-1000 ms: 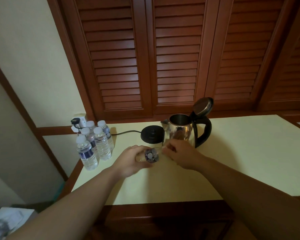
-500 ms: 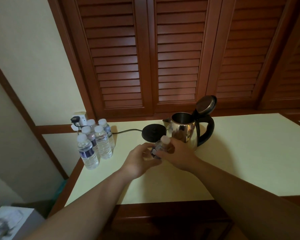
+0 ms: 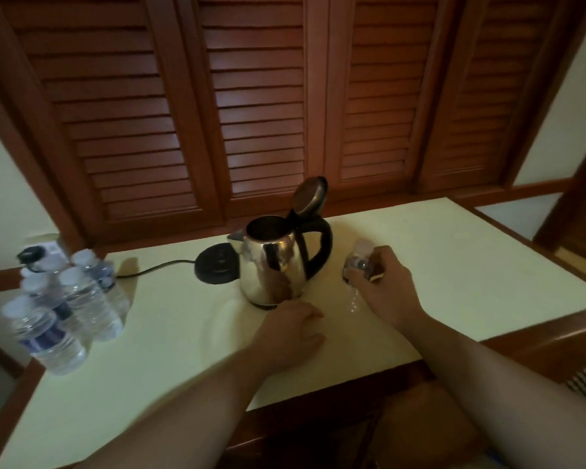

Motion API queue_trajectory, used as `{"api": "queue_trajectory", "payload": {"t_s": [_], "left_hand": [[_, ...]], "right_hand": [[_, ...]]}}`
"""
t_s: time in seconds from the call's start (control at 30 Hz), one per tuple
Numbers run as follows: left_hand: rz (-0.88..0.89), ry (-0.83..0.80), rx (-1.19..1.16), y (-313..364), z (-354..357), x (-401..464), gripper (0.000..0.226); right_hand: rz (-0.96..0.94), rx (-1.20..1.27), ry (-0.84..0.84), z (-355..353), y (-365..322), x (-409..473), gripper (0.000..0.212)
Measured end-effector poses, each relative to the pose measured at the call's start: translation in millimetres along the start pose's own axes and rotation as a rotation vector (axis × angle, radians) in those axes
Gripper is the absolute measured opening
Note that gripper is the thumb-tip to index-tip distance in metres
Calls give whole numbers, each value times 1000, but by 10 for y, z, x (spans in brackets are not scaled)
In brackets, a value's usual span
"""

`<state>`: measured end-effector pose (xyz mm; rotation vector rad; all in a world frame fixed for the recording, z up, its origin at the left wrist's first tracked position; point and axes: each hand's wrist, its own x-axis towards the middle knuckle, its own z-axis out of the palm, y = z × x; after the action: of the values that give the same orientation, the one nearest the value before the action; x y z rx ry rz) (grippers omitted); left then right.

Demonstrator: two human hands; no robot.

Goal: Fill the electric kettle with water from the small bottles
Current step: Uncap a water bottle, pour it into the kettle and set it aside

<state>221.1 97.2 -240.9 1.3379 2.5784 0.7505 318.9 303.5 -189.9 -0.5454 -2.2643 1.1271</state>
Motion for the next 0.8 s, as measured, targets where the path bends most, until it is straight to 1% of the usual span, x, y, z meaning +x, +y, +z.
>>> {"api": "queue_trajectory", "payload": {"t_s": [0.07,0.3,0.43,0.53,0.67,0.73,0.8], "left_hand": [[34,-22,51,173,120,238,48],[-5,-4,130,549,476,1087,58],[-12,13,205,694,599,1595,52],[-45,5,219,706,660,1942,60],[-134,-59,281,705,665,2184,74],[-160,-43,227,701,656,2179,76],[-150,-10,177,686,664,2151,78]], "right_hand": [[28,-29,47,-210,169,107,39],[82,-89,127,-808,699,527,40],[104,-81,131,-1022,923,851,42],[118,-78,120,-1087,1074,1131,42],[116,-98,121,-1045,1236,1536,46],[127,-98,113,-995,1303,1743,48],[139,-98,106,-943,1384,1933,49]]}}
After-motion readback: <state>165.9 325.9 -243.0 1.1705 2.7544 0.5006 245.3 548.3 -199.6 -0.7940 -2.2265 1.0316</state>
